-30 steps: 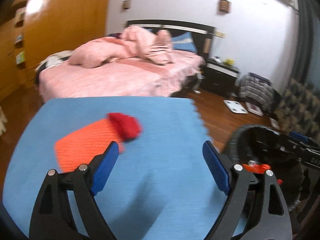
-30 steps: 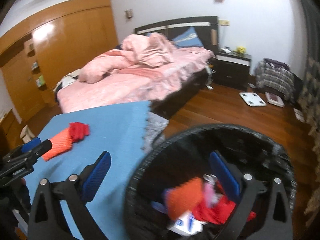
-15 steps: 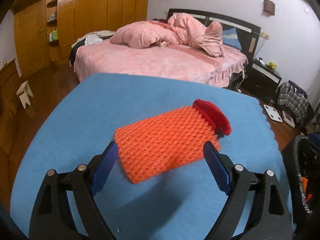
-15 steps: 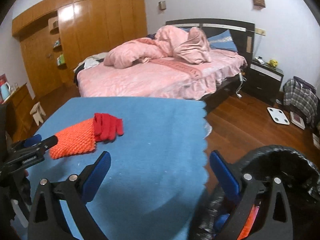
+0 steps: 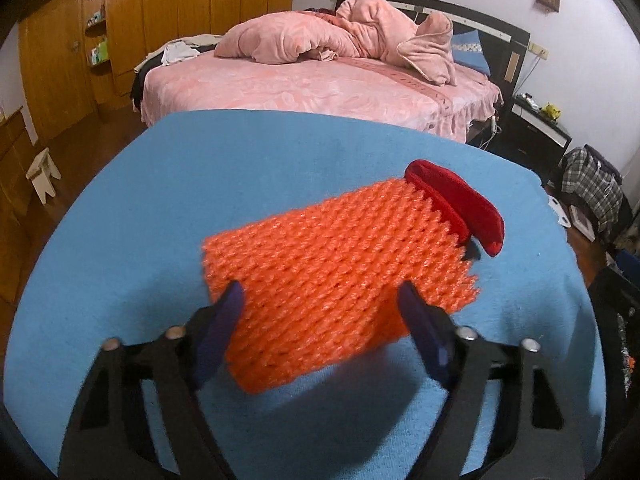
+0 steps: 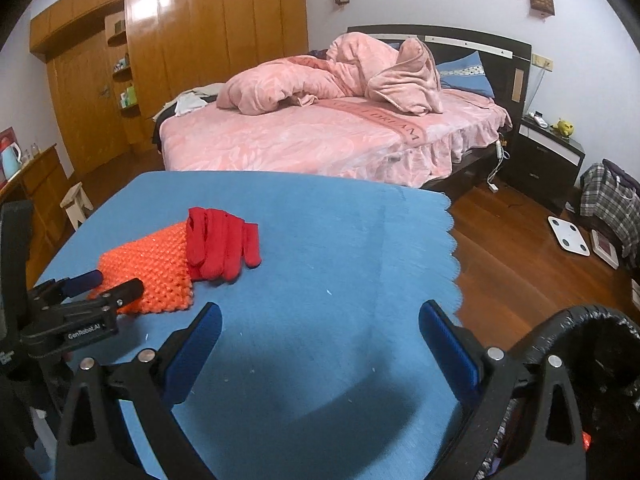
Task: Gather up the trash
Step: 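Grasp the flat orange mesh pad with the left gripper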
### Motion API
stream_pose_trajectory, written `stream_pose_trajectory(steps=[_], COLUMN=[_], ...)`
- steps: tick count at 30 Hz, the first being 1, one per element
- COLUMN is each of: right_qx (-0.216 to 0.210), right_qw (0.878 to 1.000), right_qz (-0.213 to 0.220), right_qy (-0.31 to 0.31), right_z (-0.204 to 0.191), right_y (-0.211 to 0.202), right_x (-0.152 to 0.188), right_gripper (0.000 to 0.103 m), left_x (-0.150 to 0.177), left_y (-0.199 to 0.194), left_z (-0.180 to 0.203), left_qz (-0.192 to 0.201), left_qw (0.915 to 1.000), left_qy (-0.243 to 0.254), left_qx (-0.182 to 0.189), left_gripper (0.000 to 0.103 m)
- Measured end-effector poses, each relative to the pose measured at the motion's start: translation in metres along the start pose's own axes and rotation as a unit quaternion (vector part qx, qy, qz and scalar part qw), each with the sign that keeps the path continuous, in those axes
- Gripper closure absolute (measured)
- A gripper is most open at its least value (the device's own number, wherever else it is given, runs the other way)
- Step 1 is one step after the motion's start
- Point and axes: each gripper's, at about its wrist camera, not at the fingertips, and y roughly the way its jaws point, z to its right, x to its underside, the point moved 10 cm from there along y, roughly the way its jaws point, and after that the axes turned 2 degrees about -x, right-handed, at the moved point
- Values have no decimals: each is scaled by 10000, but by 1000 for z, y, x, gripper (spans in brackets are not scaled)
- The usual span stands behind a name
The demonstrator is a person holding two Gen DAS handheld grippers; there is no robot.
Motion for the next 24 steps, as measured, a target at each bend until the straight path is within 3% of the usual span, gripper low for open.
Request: stream_pose_trajectory(steps=[11, 24], right_qx=[-22, -137], right_qw=[10000, 9999], right_qz=[-27, 85], right_qy=[-6, 52], right_z=[-12, -23], right_y=[17, 37], right_x=[-6, -33], right_gripper=[6, 7], left_x=[-5, -23], left_y=[-1, -24], left_z=[1, -20], left_qz=[72, 417], left_qw=[10000, 9990], left_qy=[3, -139], left_qx=[-12, 123], left_gripper=[103, 103])
